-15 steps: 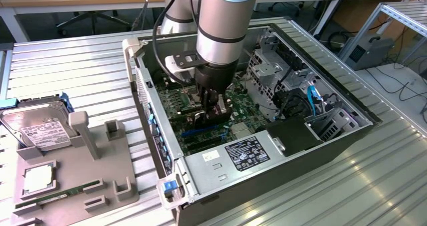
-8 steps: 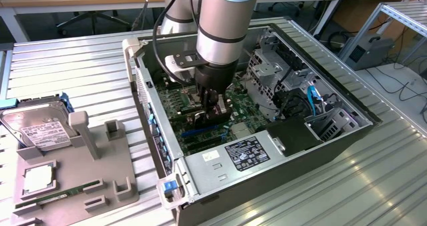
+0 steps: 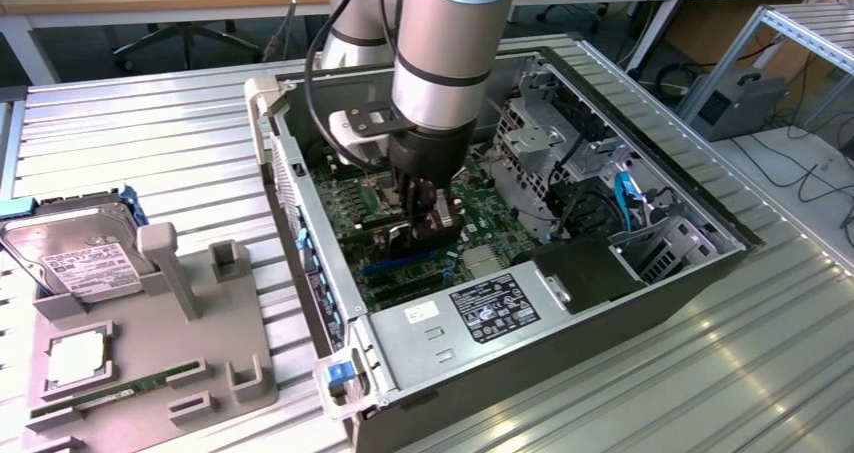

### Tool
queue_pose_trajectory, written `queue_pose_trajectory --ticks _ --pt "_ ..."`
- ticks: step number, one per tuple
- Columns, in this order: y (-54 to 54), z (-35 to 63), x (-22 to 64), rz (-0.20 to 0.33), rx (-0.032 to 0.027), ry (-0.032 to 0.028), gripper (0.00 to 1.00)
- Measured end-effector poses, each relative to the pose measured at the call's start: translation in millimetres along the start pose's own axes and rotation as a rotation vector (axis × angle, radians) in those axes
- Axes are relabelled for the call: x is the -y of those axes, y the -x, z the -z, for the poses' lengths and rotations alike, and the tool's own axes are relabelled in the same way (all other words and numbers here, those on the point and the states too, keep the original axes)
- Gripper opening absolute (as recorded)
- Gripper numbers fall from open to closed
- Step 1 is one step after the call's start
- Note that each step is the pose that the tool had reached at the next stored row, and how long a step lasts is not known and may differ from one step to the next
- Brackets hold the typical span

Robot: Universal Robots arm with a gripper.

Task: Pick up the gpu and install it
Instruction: 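Insert the gpu into the slot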

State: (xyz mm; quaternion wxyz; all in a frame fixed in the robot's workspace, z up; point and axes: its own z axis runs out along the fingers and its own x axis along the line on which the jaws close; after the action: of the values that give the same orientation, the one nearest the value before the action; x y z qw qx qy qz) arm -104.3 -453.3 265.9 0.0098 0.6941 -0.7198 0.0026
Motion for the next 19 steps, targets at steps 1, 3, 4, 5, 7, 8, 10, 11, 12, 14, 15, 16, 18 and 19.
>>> queue_pose_trajectory --ticks 1,3,4,5,7,8,10,11,12,14,15,16,18,19 --pt "0.0 0.0 -0.3 0.0 0.0 0.0 0.27" --pt "0.0 0.0 -0.8 0.0 0.0001 -0.0001 0.27" --pt "0.0 0.0 -0.8 0.0 0.0 0.0 0.27" --pt "0.0 0.0 -0.9 0.0 0.0 0.0 0.27" --pt "0.0 -1.2 -1.0 0.0 0.0001 0.0 0.27" --pt "0.0 -2.4 -1.0 0.0 0.0001 0.0 0.27" --pt "0.0 -4.1 -1.1 0.0 -0.0002 -0.0002 0.27" --pt "0.0 -4.5 -1.2 0.0 -0.0002 -0.0003 0.27" --pt "0.0 -4.5 -1.2 0.0 -0.0002 -0.0003 0.27" --pt "0.0 -4.6 -1.1 0.0 -0.0001 -0.0004 0.27" --pt "0.0 -4.6 -1.2 0.0 -0.0001 -0.0003 0.27" --pt "0.0 -4.7 -1.2 0.0 0.0028 -0.0003 0.27" --pt "0.1 -4.7 -1.1 0.0 0.0071 -0.0002 0.27" --pt "0.0 -4.9 -1.2 0.0 0.007 -0.0001 0.27"
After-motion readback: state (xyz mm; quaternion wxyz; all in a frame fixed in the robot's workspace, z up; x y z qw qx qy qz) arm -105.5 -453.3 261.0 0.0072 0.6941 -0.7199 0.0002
